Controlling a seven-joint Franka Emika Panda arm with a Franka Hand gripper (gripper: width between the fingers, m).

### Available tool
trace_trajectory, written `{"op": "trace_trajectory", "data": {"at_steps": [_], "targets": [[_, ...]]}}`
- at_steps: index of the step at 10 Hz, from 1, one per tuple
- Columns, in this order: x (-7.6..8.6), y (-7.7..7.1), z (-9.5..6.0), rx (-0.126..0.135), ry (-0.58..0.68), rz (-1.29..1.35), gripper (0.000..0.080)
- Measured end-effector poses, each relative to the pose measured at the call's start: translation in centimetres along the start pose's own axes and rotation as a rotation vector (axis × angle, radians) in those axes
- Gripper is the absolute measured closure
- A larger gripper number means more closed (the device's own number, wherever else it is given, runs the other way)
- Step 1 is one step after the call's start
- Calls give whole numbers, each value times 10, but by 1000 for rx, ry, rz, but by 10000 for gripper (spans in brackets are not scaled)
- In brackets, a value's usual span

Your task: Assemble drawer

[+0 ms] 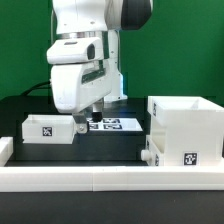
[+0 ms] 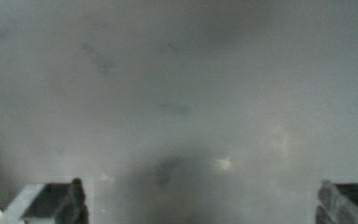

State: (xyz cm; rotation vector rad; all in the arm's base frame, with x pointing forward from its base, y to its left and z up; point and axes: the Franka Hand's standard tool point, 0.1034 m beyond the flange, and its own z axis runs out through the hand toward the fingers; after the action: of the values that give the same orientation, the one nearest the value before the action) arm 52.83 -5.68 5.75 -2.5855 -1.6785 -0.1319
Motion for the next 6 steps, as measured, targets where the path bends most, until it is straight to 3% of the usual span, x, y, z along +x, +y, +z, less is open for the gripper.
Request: {"op": "trace_trajectory", "data": {"at_steps": [3, 5, 6], "targets": [[-21, -3, -2, -11, 7, 222, 150], [-37, -7, -8, -35, 10, 382, 150], [-49, -7, -18, -64, 18, 529, 150]]}}
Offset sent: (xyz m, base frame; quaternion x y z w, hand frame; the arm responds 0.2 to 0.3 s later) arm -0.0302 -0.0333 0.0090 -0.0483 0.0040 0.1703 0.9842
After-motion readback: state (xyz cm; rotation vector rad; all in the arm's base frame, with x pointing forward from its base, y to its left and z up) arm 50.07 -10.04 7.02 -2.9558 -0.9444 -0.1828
